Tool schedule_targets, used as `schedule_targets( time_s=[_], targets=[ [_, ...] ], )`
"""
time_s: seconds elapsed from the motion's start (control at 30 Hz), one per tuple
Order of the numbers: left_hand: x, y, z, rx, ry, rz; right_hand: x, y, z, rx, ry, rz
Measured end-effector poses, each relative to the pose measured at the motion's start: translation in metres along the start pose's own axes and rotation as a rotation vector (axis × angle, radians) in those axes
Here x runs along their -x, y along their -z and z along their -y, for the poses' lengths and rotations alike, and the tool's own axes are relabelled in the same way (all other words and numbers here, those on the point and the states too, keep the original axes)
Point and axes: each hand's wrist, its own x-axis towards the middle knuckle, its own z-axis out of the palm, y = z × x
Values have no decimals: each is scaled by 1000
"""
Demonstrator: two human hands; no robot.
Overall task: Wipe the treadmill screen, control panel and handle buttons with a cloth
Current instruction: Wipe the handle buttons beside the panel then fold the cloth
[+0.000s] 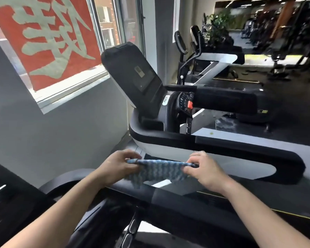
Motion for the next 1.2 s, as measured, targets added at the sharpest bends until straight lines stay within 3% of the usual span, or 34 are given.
schedule_targets(
  time_s=[0.1,0.23,0.3,0.4,0.43,0.53,0.6,0.63,0.7,0.77,0.83,0.9,1.0,1.1,1.2],
  targets=[
    [-13,-30,-14,183,55,-71,13,17,-17,-160,-114,18],
    [-26,-92,-35,-152,35,-278,26,10,-38,-597,-236,9],
    [-17,-126,-55,-134,-74,-140,31,4,-40,-746,-289,3],
    [-8,-160,-73,-42,-195,338,40,6,-44,-855,-302,54],
    [-12,-161,-73,64,-167,413,42,9,-49,-897,-289,61],
    [-34,-161,-62,318,-25,286,48,17,-67,-958,-295,35],
    [-47,-162,-46,191,26,238,51,18,-78,-969,-318,63],
    [-49,-165,-37,196,74,314,52,18,-83,-987,-321,96],
    [-49,-178,-21,436,226,525,54,15,-97,-1048,-347,149],
    [-46,-193,-6,605,311,540,53,6,-115,-942,-416,108],
    [-48,-211,8,519,299,430,53,-5,-132,-660,-481,14],
    [-52,-228,15,290,222,355,52,-17,-146,-357,-496,-47],
    [-59,-250,29,-147,63,302,47,-34,-160,-59,-491,9],
    [-64,-268,46,-496,-15,287,44,-51,-167,410,-331,114],
    [-64,-275,55,-843,-269,294,47,-62,-165,543,-183,228]
  ],
)
